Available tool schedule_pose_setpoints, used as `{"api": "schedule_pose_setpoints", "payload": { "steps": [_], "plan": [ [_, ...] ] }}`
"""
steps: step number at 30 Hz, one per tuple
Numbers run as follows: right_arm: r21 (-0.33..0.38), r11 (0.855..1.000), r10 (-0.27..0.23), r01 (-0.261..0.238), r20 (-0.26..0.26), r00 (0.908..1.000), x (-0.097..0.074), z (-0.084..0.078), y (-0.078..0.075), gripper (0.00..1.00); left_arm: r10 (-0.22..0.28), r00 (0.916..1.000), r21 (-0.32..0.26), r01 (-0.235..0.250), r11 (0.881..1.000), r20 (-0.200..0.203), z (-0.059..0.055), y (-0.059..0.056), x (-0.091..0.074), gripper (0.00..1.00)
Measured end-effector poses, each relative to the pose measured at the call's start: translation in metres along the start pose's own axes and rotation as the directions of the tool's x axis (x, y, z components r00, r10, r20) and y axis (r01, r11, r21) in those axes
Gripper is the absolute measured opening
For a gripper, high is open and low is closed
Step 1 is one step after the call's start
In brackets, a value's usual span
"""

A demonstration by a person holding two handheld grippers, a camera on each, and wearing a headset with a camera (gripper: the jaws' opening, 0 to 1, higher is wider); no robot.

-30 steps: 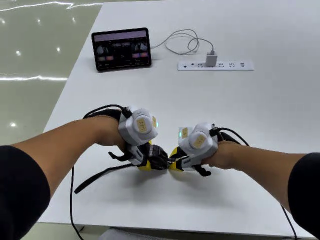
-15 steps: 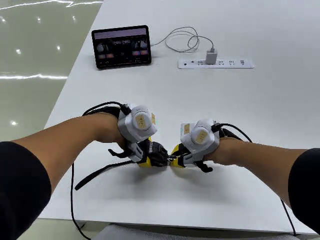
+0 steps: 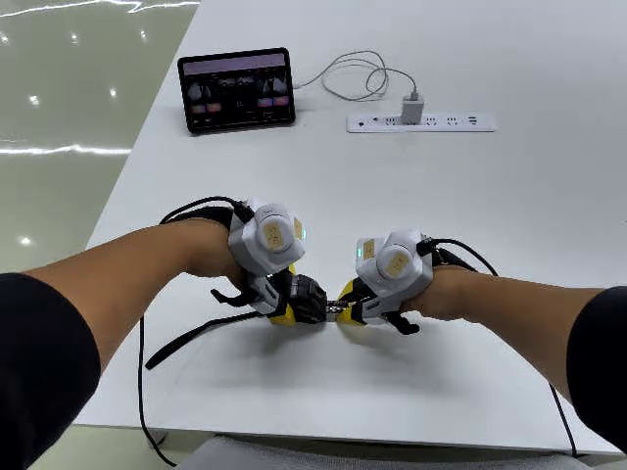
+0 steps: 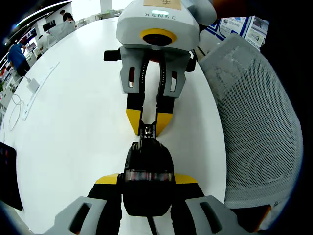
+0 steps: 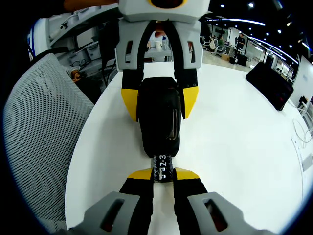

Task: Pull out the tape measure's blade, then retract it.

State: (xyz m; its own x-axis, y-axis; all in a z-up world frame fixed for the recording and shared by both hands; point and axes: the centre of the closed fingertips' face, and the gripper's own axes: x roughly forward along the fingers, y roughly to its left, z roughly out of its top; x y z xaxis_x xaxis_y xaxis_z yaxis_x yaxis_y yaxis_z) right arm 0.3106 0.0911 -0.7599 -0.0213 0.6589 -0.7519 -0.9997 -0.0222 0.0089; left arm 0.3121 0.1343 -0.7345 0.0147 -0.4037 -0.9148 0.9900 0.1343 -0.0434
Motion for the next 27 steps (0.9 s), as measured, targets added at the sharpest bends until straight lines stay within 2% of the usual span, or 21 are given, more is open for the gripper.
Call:
{"api": "schedule_pose_setpoints", "payload": {
  "steps": [27],
  "plan": [
    [0.000,1.000,-0.009,0.009,-0.025,0.9996,-0.010,-0.011,0.000,0.10,0.006,1.0000,-0.013,-0.006,1.000,0.005,0.001,-0.001,0.000,0.35]
  ]
}}
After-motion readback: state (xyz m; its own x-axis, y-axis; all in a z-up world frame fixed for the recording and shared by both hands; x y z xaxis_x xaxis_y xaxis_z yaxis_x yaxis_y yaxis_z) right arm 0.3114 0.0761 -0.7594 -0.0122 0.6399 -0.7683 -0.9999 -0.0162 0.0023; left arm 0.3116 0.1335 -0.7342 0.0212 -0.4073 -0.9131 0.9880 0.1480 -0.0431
